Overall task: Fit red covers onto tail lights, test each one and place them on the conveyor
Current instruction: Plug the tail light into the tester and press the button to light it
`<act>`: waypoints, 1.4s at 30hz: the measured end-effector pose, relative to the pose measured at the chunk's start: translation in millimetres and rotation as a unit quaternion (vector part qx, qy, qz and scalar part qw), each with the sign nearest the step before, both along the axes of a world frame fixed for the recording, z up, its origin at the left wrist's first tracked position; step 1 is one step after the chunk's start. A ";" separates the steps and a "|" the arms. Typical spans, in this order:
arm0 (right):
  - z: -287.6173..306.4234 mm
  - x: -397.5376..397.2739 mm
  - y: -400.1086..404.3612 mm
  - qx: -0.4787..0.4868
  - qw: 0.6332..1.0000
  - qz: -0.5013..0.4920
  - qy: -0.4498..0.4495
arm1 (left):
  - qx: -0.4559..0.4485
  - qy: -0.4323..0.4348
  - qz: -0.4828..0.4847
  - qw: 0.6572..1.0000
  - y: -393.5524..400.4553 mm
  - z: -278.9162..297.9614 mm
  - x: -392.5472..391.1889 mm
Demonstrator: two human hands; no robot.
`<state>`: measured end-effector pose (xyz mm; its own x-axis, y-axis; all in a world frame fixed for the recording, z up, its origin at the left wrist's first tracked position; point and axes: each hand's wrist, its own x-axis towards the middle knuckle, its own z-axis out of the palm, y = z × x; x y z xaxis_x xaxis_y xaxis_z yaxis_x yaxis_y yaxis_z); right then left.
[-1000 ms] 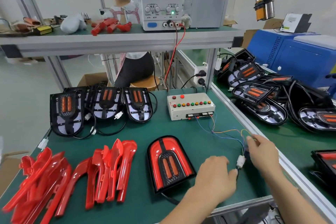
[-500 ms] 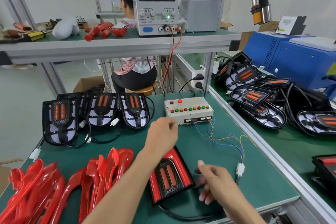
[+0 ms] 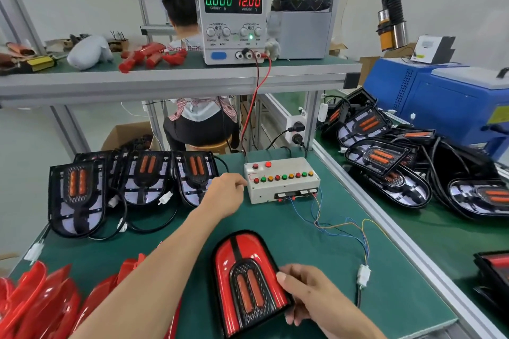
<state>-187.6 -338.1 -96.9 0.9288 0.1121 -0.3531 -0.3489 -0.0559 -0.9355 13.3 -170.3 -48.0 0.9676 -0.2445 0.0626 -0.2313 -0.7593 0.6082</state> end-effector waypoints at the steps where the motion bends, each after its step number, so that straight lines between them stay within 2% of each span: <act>1: -2.5 0.6 -1.4 0.012 1.000 -0.002 -0.001 | -0.005 0.002 -0.003 1.000 0.7 1.1 3.4; 6: -16.4 -0.2 -3.1 0.089 0.993 -0.077 -0.031 | 0.024 0.002 -0.045 0.999 3.8 2.2 12.2; 11: -24.4 0.4 5.7 0.090 0.978 -0.173 -0.080 | 0.112 0.017 -0.101 0.988 -3.7 -4.4 16.0; 14: -26.3 -1.2 7.1 0.082 0.976 -0.182 -0.090 | 0.150 0.012 -0.114 0.982 -10.7 -12.1 18.7; 19: -29.8 -2.9 6.8 0.065 0.976 -0.184 -0.100 | 0.163 -0.005 -0.100 0.982 -17.2 -25.9 24.3; 28: -26.3 -2.6 5.9 0.151 0.957 -0.229 -0.096 | 0.211 -0.030 -0.089 0.973 -24.6 -31.0 24.2; 42: -36.3 2.6 2.4 0.168 0.949 -0.248 -0.097 | 0.207 -0.040 -0.088 0.974 -31.4 -28.9 22.3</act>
